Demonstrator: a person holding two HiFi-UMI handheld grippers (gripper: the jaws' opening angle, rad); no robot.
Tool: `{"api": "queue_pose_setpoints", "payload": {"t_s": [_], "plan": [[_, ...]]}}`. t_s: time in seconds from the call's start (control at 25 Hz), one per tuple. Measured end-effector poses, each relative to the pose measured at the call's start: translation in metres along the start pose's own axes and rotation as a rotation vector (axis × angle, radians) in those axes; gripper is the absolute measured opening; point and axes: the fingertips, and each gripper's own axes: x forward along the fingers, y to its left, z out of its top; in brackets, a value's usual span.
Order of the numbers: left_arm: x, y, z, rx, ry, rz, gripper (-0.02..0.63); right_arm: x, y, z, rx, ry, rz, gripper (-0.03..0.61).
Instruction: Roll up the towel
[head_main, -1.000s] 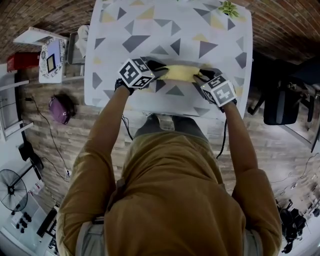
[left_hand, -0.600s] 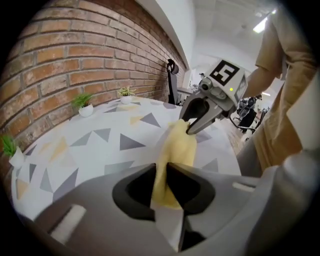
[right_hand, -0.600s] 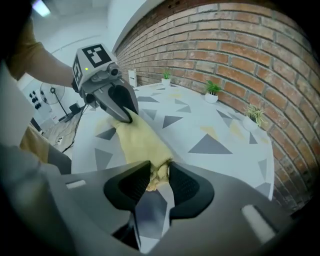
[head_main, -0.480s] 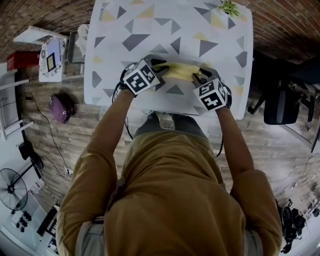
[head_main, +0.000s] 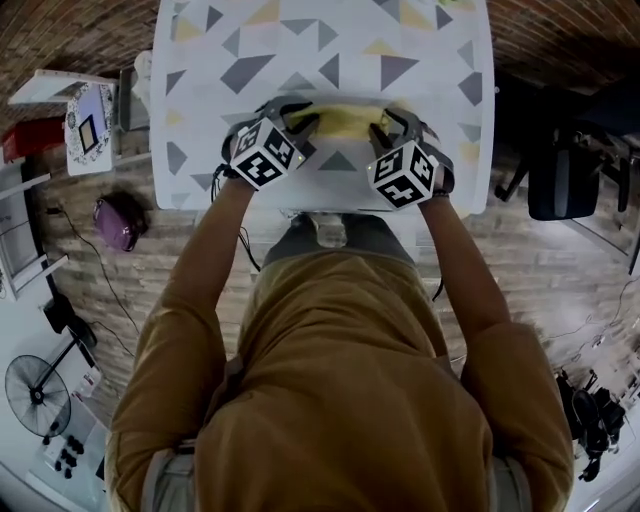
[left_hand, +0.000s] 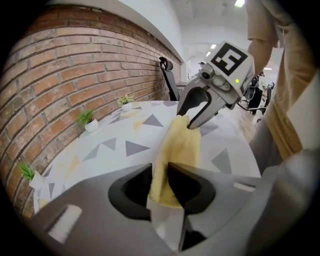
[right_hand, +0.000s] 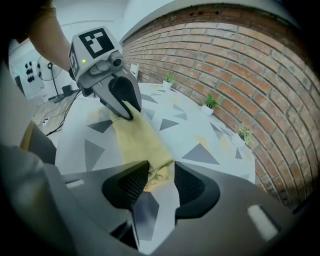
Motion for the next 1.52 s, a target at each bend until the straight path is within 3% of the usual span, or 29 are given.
{"api": "queue_pose_setpoints", "payload": {"t_s": [0.16, 0.32, 0.6, 0.84, 1.28, 1.52], "plan": [[0.002, 0.001, 0.000, 0.022, 0.000, 0.010, 0.111, 0.000, -0.002, 0.000, 0.008, -0.007, -0.026, 0.151], [0.004, 0.009, 0.000, 0.062, -0.007, 0.044, 0.172, 0.002, -0.006, 0.001, 0.024, -0.007, -0.049, 0.179], [0.009, 0.016, 0.001, 0.074, -0.016, 0.078, 0.206, 0.004, -0.016, 0.001, 0.041, -0.002, -0.079, 0.225], [0.008, 0.024, -0.001, 0.028, -0.049, 0.104, 0.241, 0.004, -0.025, -0.003, 0.157, 0.013, -0.075, 0.273], [0.009, 0.029, -0.005, -0.056, -0.048, 0.122, 0.275, 0.002, -0.031, -0.007, 0.313, 0.023, -0.065, 0.281], [0.004, 0.037, -0.007, -0.135, -0.058, 0.153, 0.295, -0.006, -0.037, -0.001, 0.334, -0.010, -0.074, 0.281]]}}
